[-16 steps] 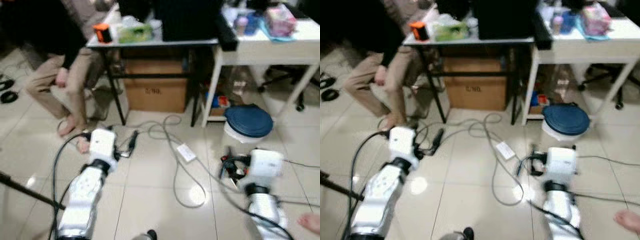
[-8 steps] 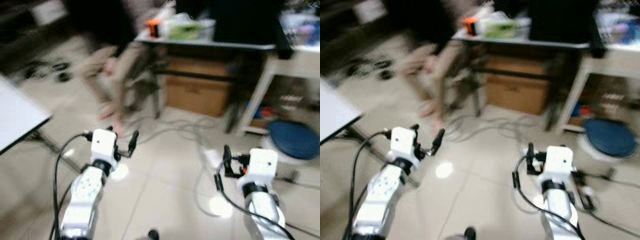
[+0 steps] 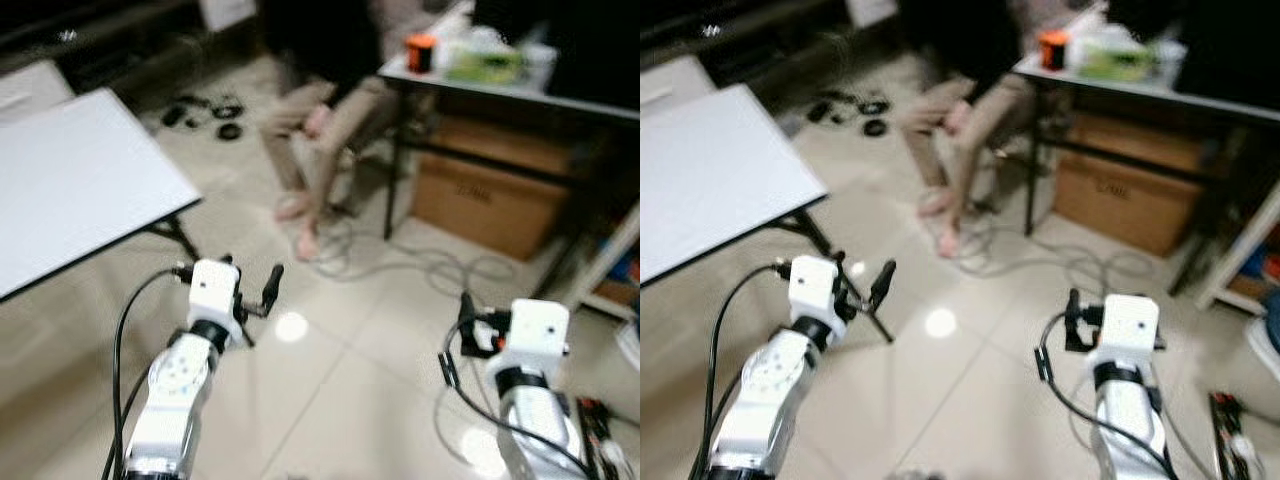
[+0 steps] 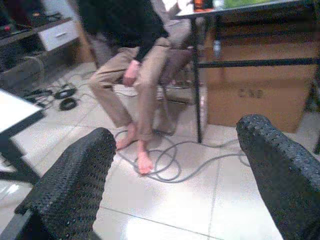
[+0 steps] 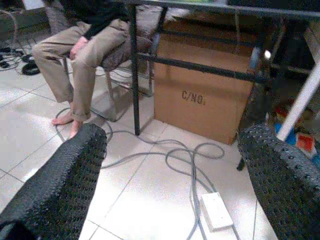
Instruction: Picking trash to rubbish bin
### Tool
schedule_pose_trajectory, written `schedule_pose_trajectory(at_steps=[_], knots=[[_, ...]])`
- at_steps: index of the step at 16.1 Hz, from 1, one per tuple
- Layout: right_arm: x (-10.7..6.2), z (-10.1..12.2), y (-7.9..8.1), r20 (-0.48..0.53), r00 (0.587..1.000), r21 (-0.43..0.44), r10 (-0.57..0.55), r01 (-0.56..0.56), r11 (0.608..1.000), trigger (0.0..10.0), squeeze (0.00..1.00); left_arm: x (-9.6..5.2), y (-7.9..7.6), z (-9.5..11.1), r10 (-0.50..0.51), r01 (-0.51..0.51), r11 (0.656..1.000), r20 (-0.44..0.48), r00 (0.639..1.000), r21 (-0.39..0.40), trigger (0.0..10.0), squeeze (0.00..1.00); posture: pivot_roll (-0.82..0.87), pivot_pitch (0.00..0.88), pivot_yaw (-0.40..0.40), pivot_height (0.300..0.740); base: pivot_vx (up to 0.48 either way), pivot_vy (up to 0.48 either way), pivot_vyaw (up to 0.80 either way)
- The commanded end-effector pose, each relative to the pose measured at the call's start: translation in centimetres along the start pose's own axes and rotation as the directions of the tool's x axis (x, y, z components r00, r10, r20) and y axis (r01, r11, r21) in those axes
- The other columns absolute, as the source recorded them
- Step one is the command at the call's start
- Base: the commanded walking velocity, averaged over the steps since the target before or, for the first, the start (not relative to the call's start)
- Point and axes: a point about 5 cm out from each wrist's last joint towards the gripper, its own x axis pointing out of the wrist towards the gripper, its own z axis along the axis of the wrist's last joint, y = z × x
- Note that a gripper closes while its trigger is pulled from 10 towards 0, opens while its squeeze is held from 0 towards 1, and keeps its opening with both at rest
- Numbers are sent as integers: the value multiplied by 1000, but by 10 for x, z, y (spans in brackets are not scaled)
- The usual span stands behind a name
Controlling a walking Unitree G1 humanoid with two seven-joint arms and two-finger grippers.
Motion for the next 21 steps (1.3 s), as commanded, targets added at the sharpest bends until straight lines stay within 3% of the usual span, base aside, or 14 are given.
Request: schedule_pose_trajectory(at_steps=[1,21], knots=[[1,0,7,-2,1000,17,23,-23,1000,10000,0,-2,6,-2,20,-20,1000,-14,1000,9,10000,0,-101,80,85,740,0,0,800],[1,0,8,4,999,11,32,-32,999,10000,0,-2,13,-7,84,-82,996,-45,995,38,10000,0,-99,82,85,740,0,0,800]])
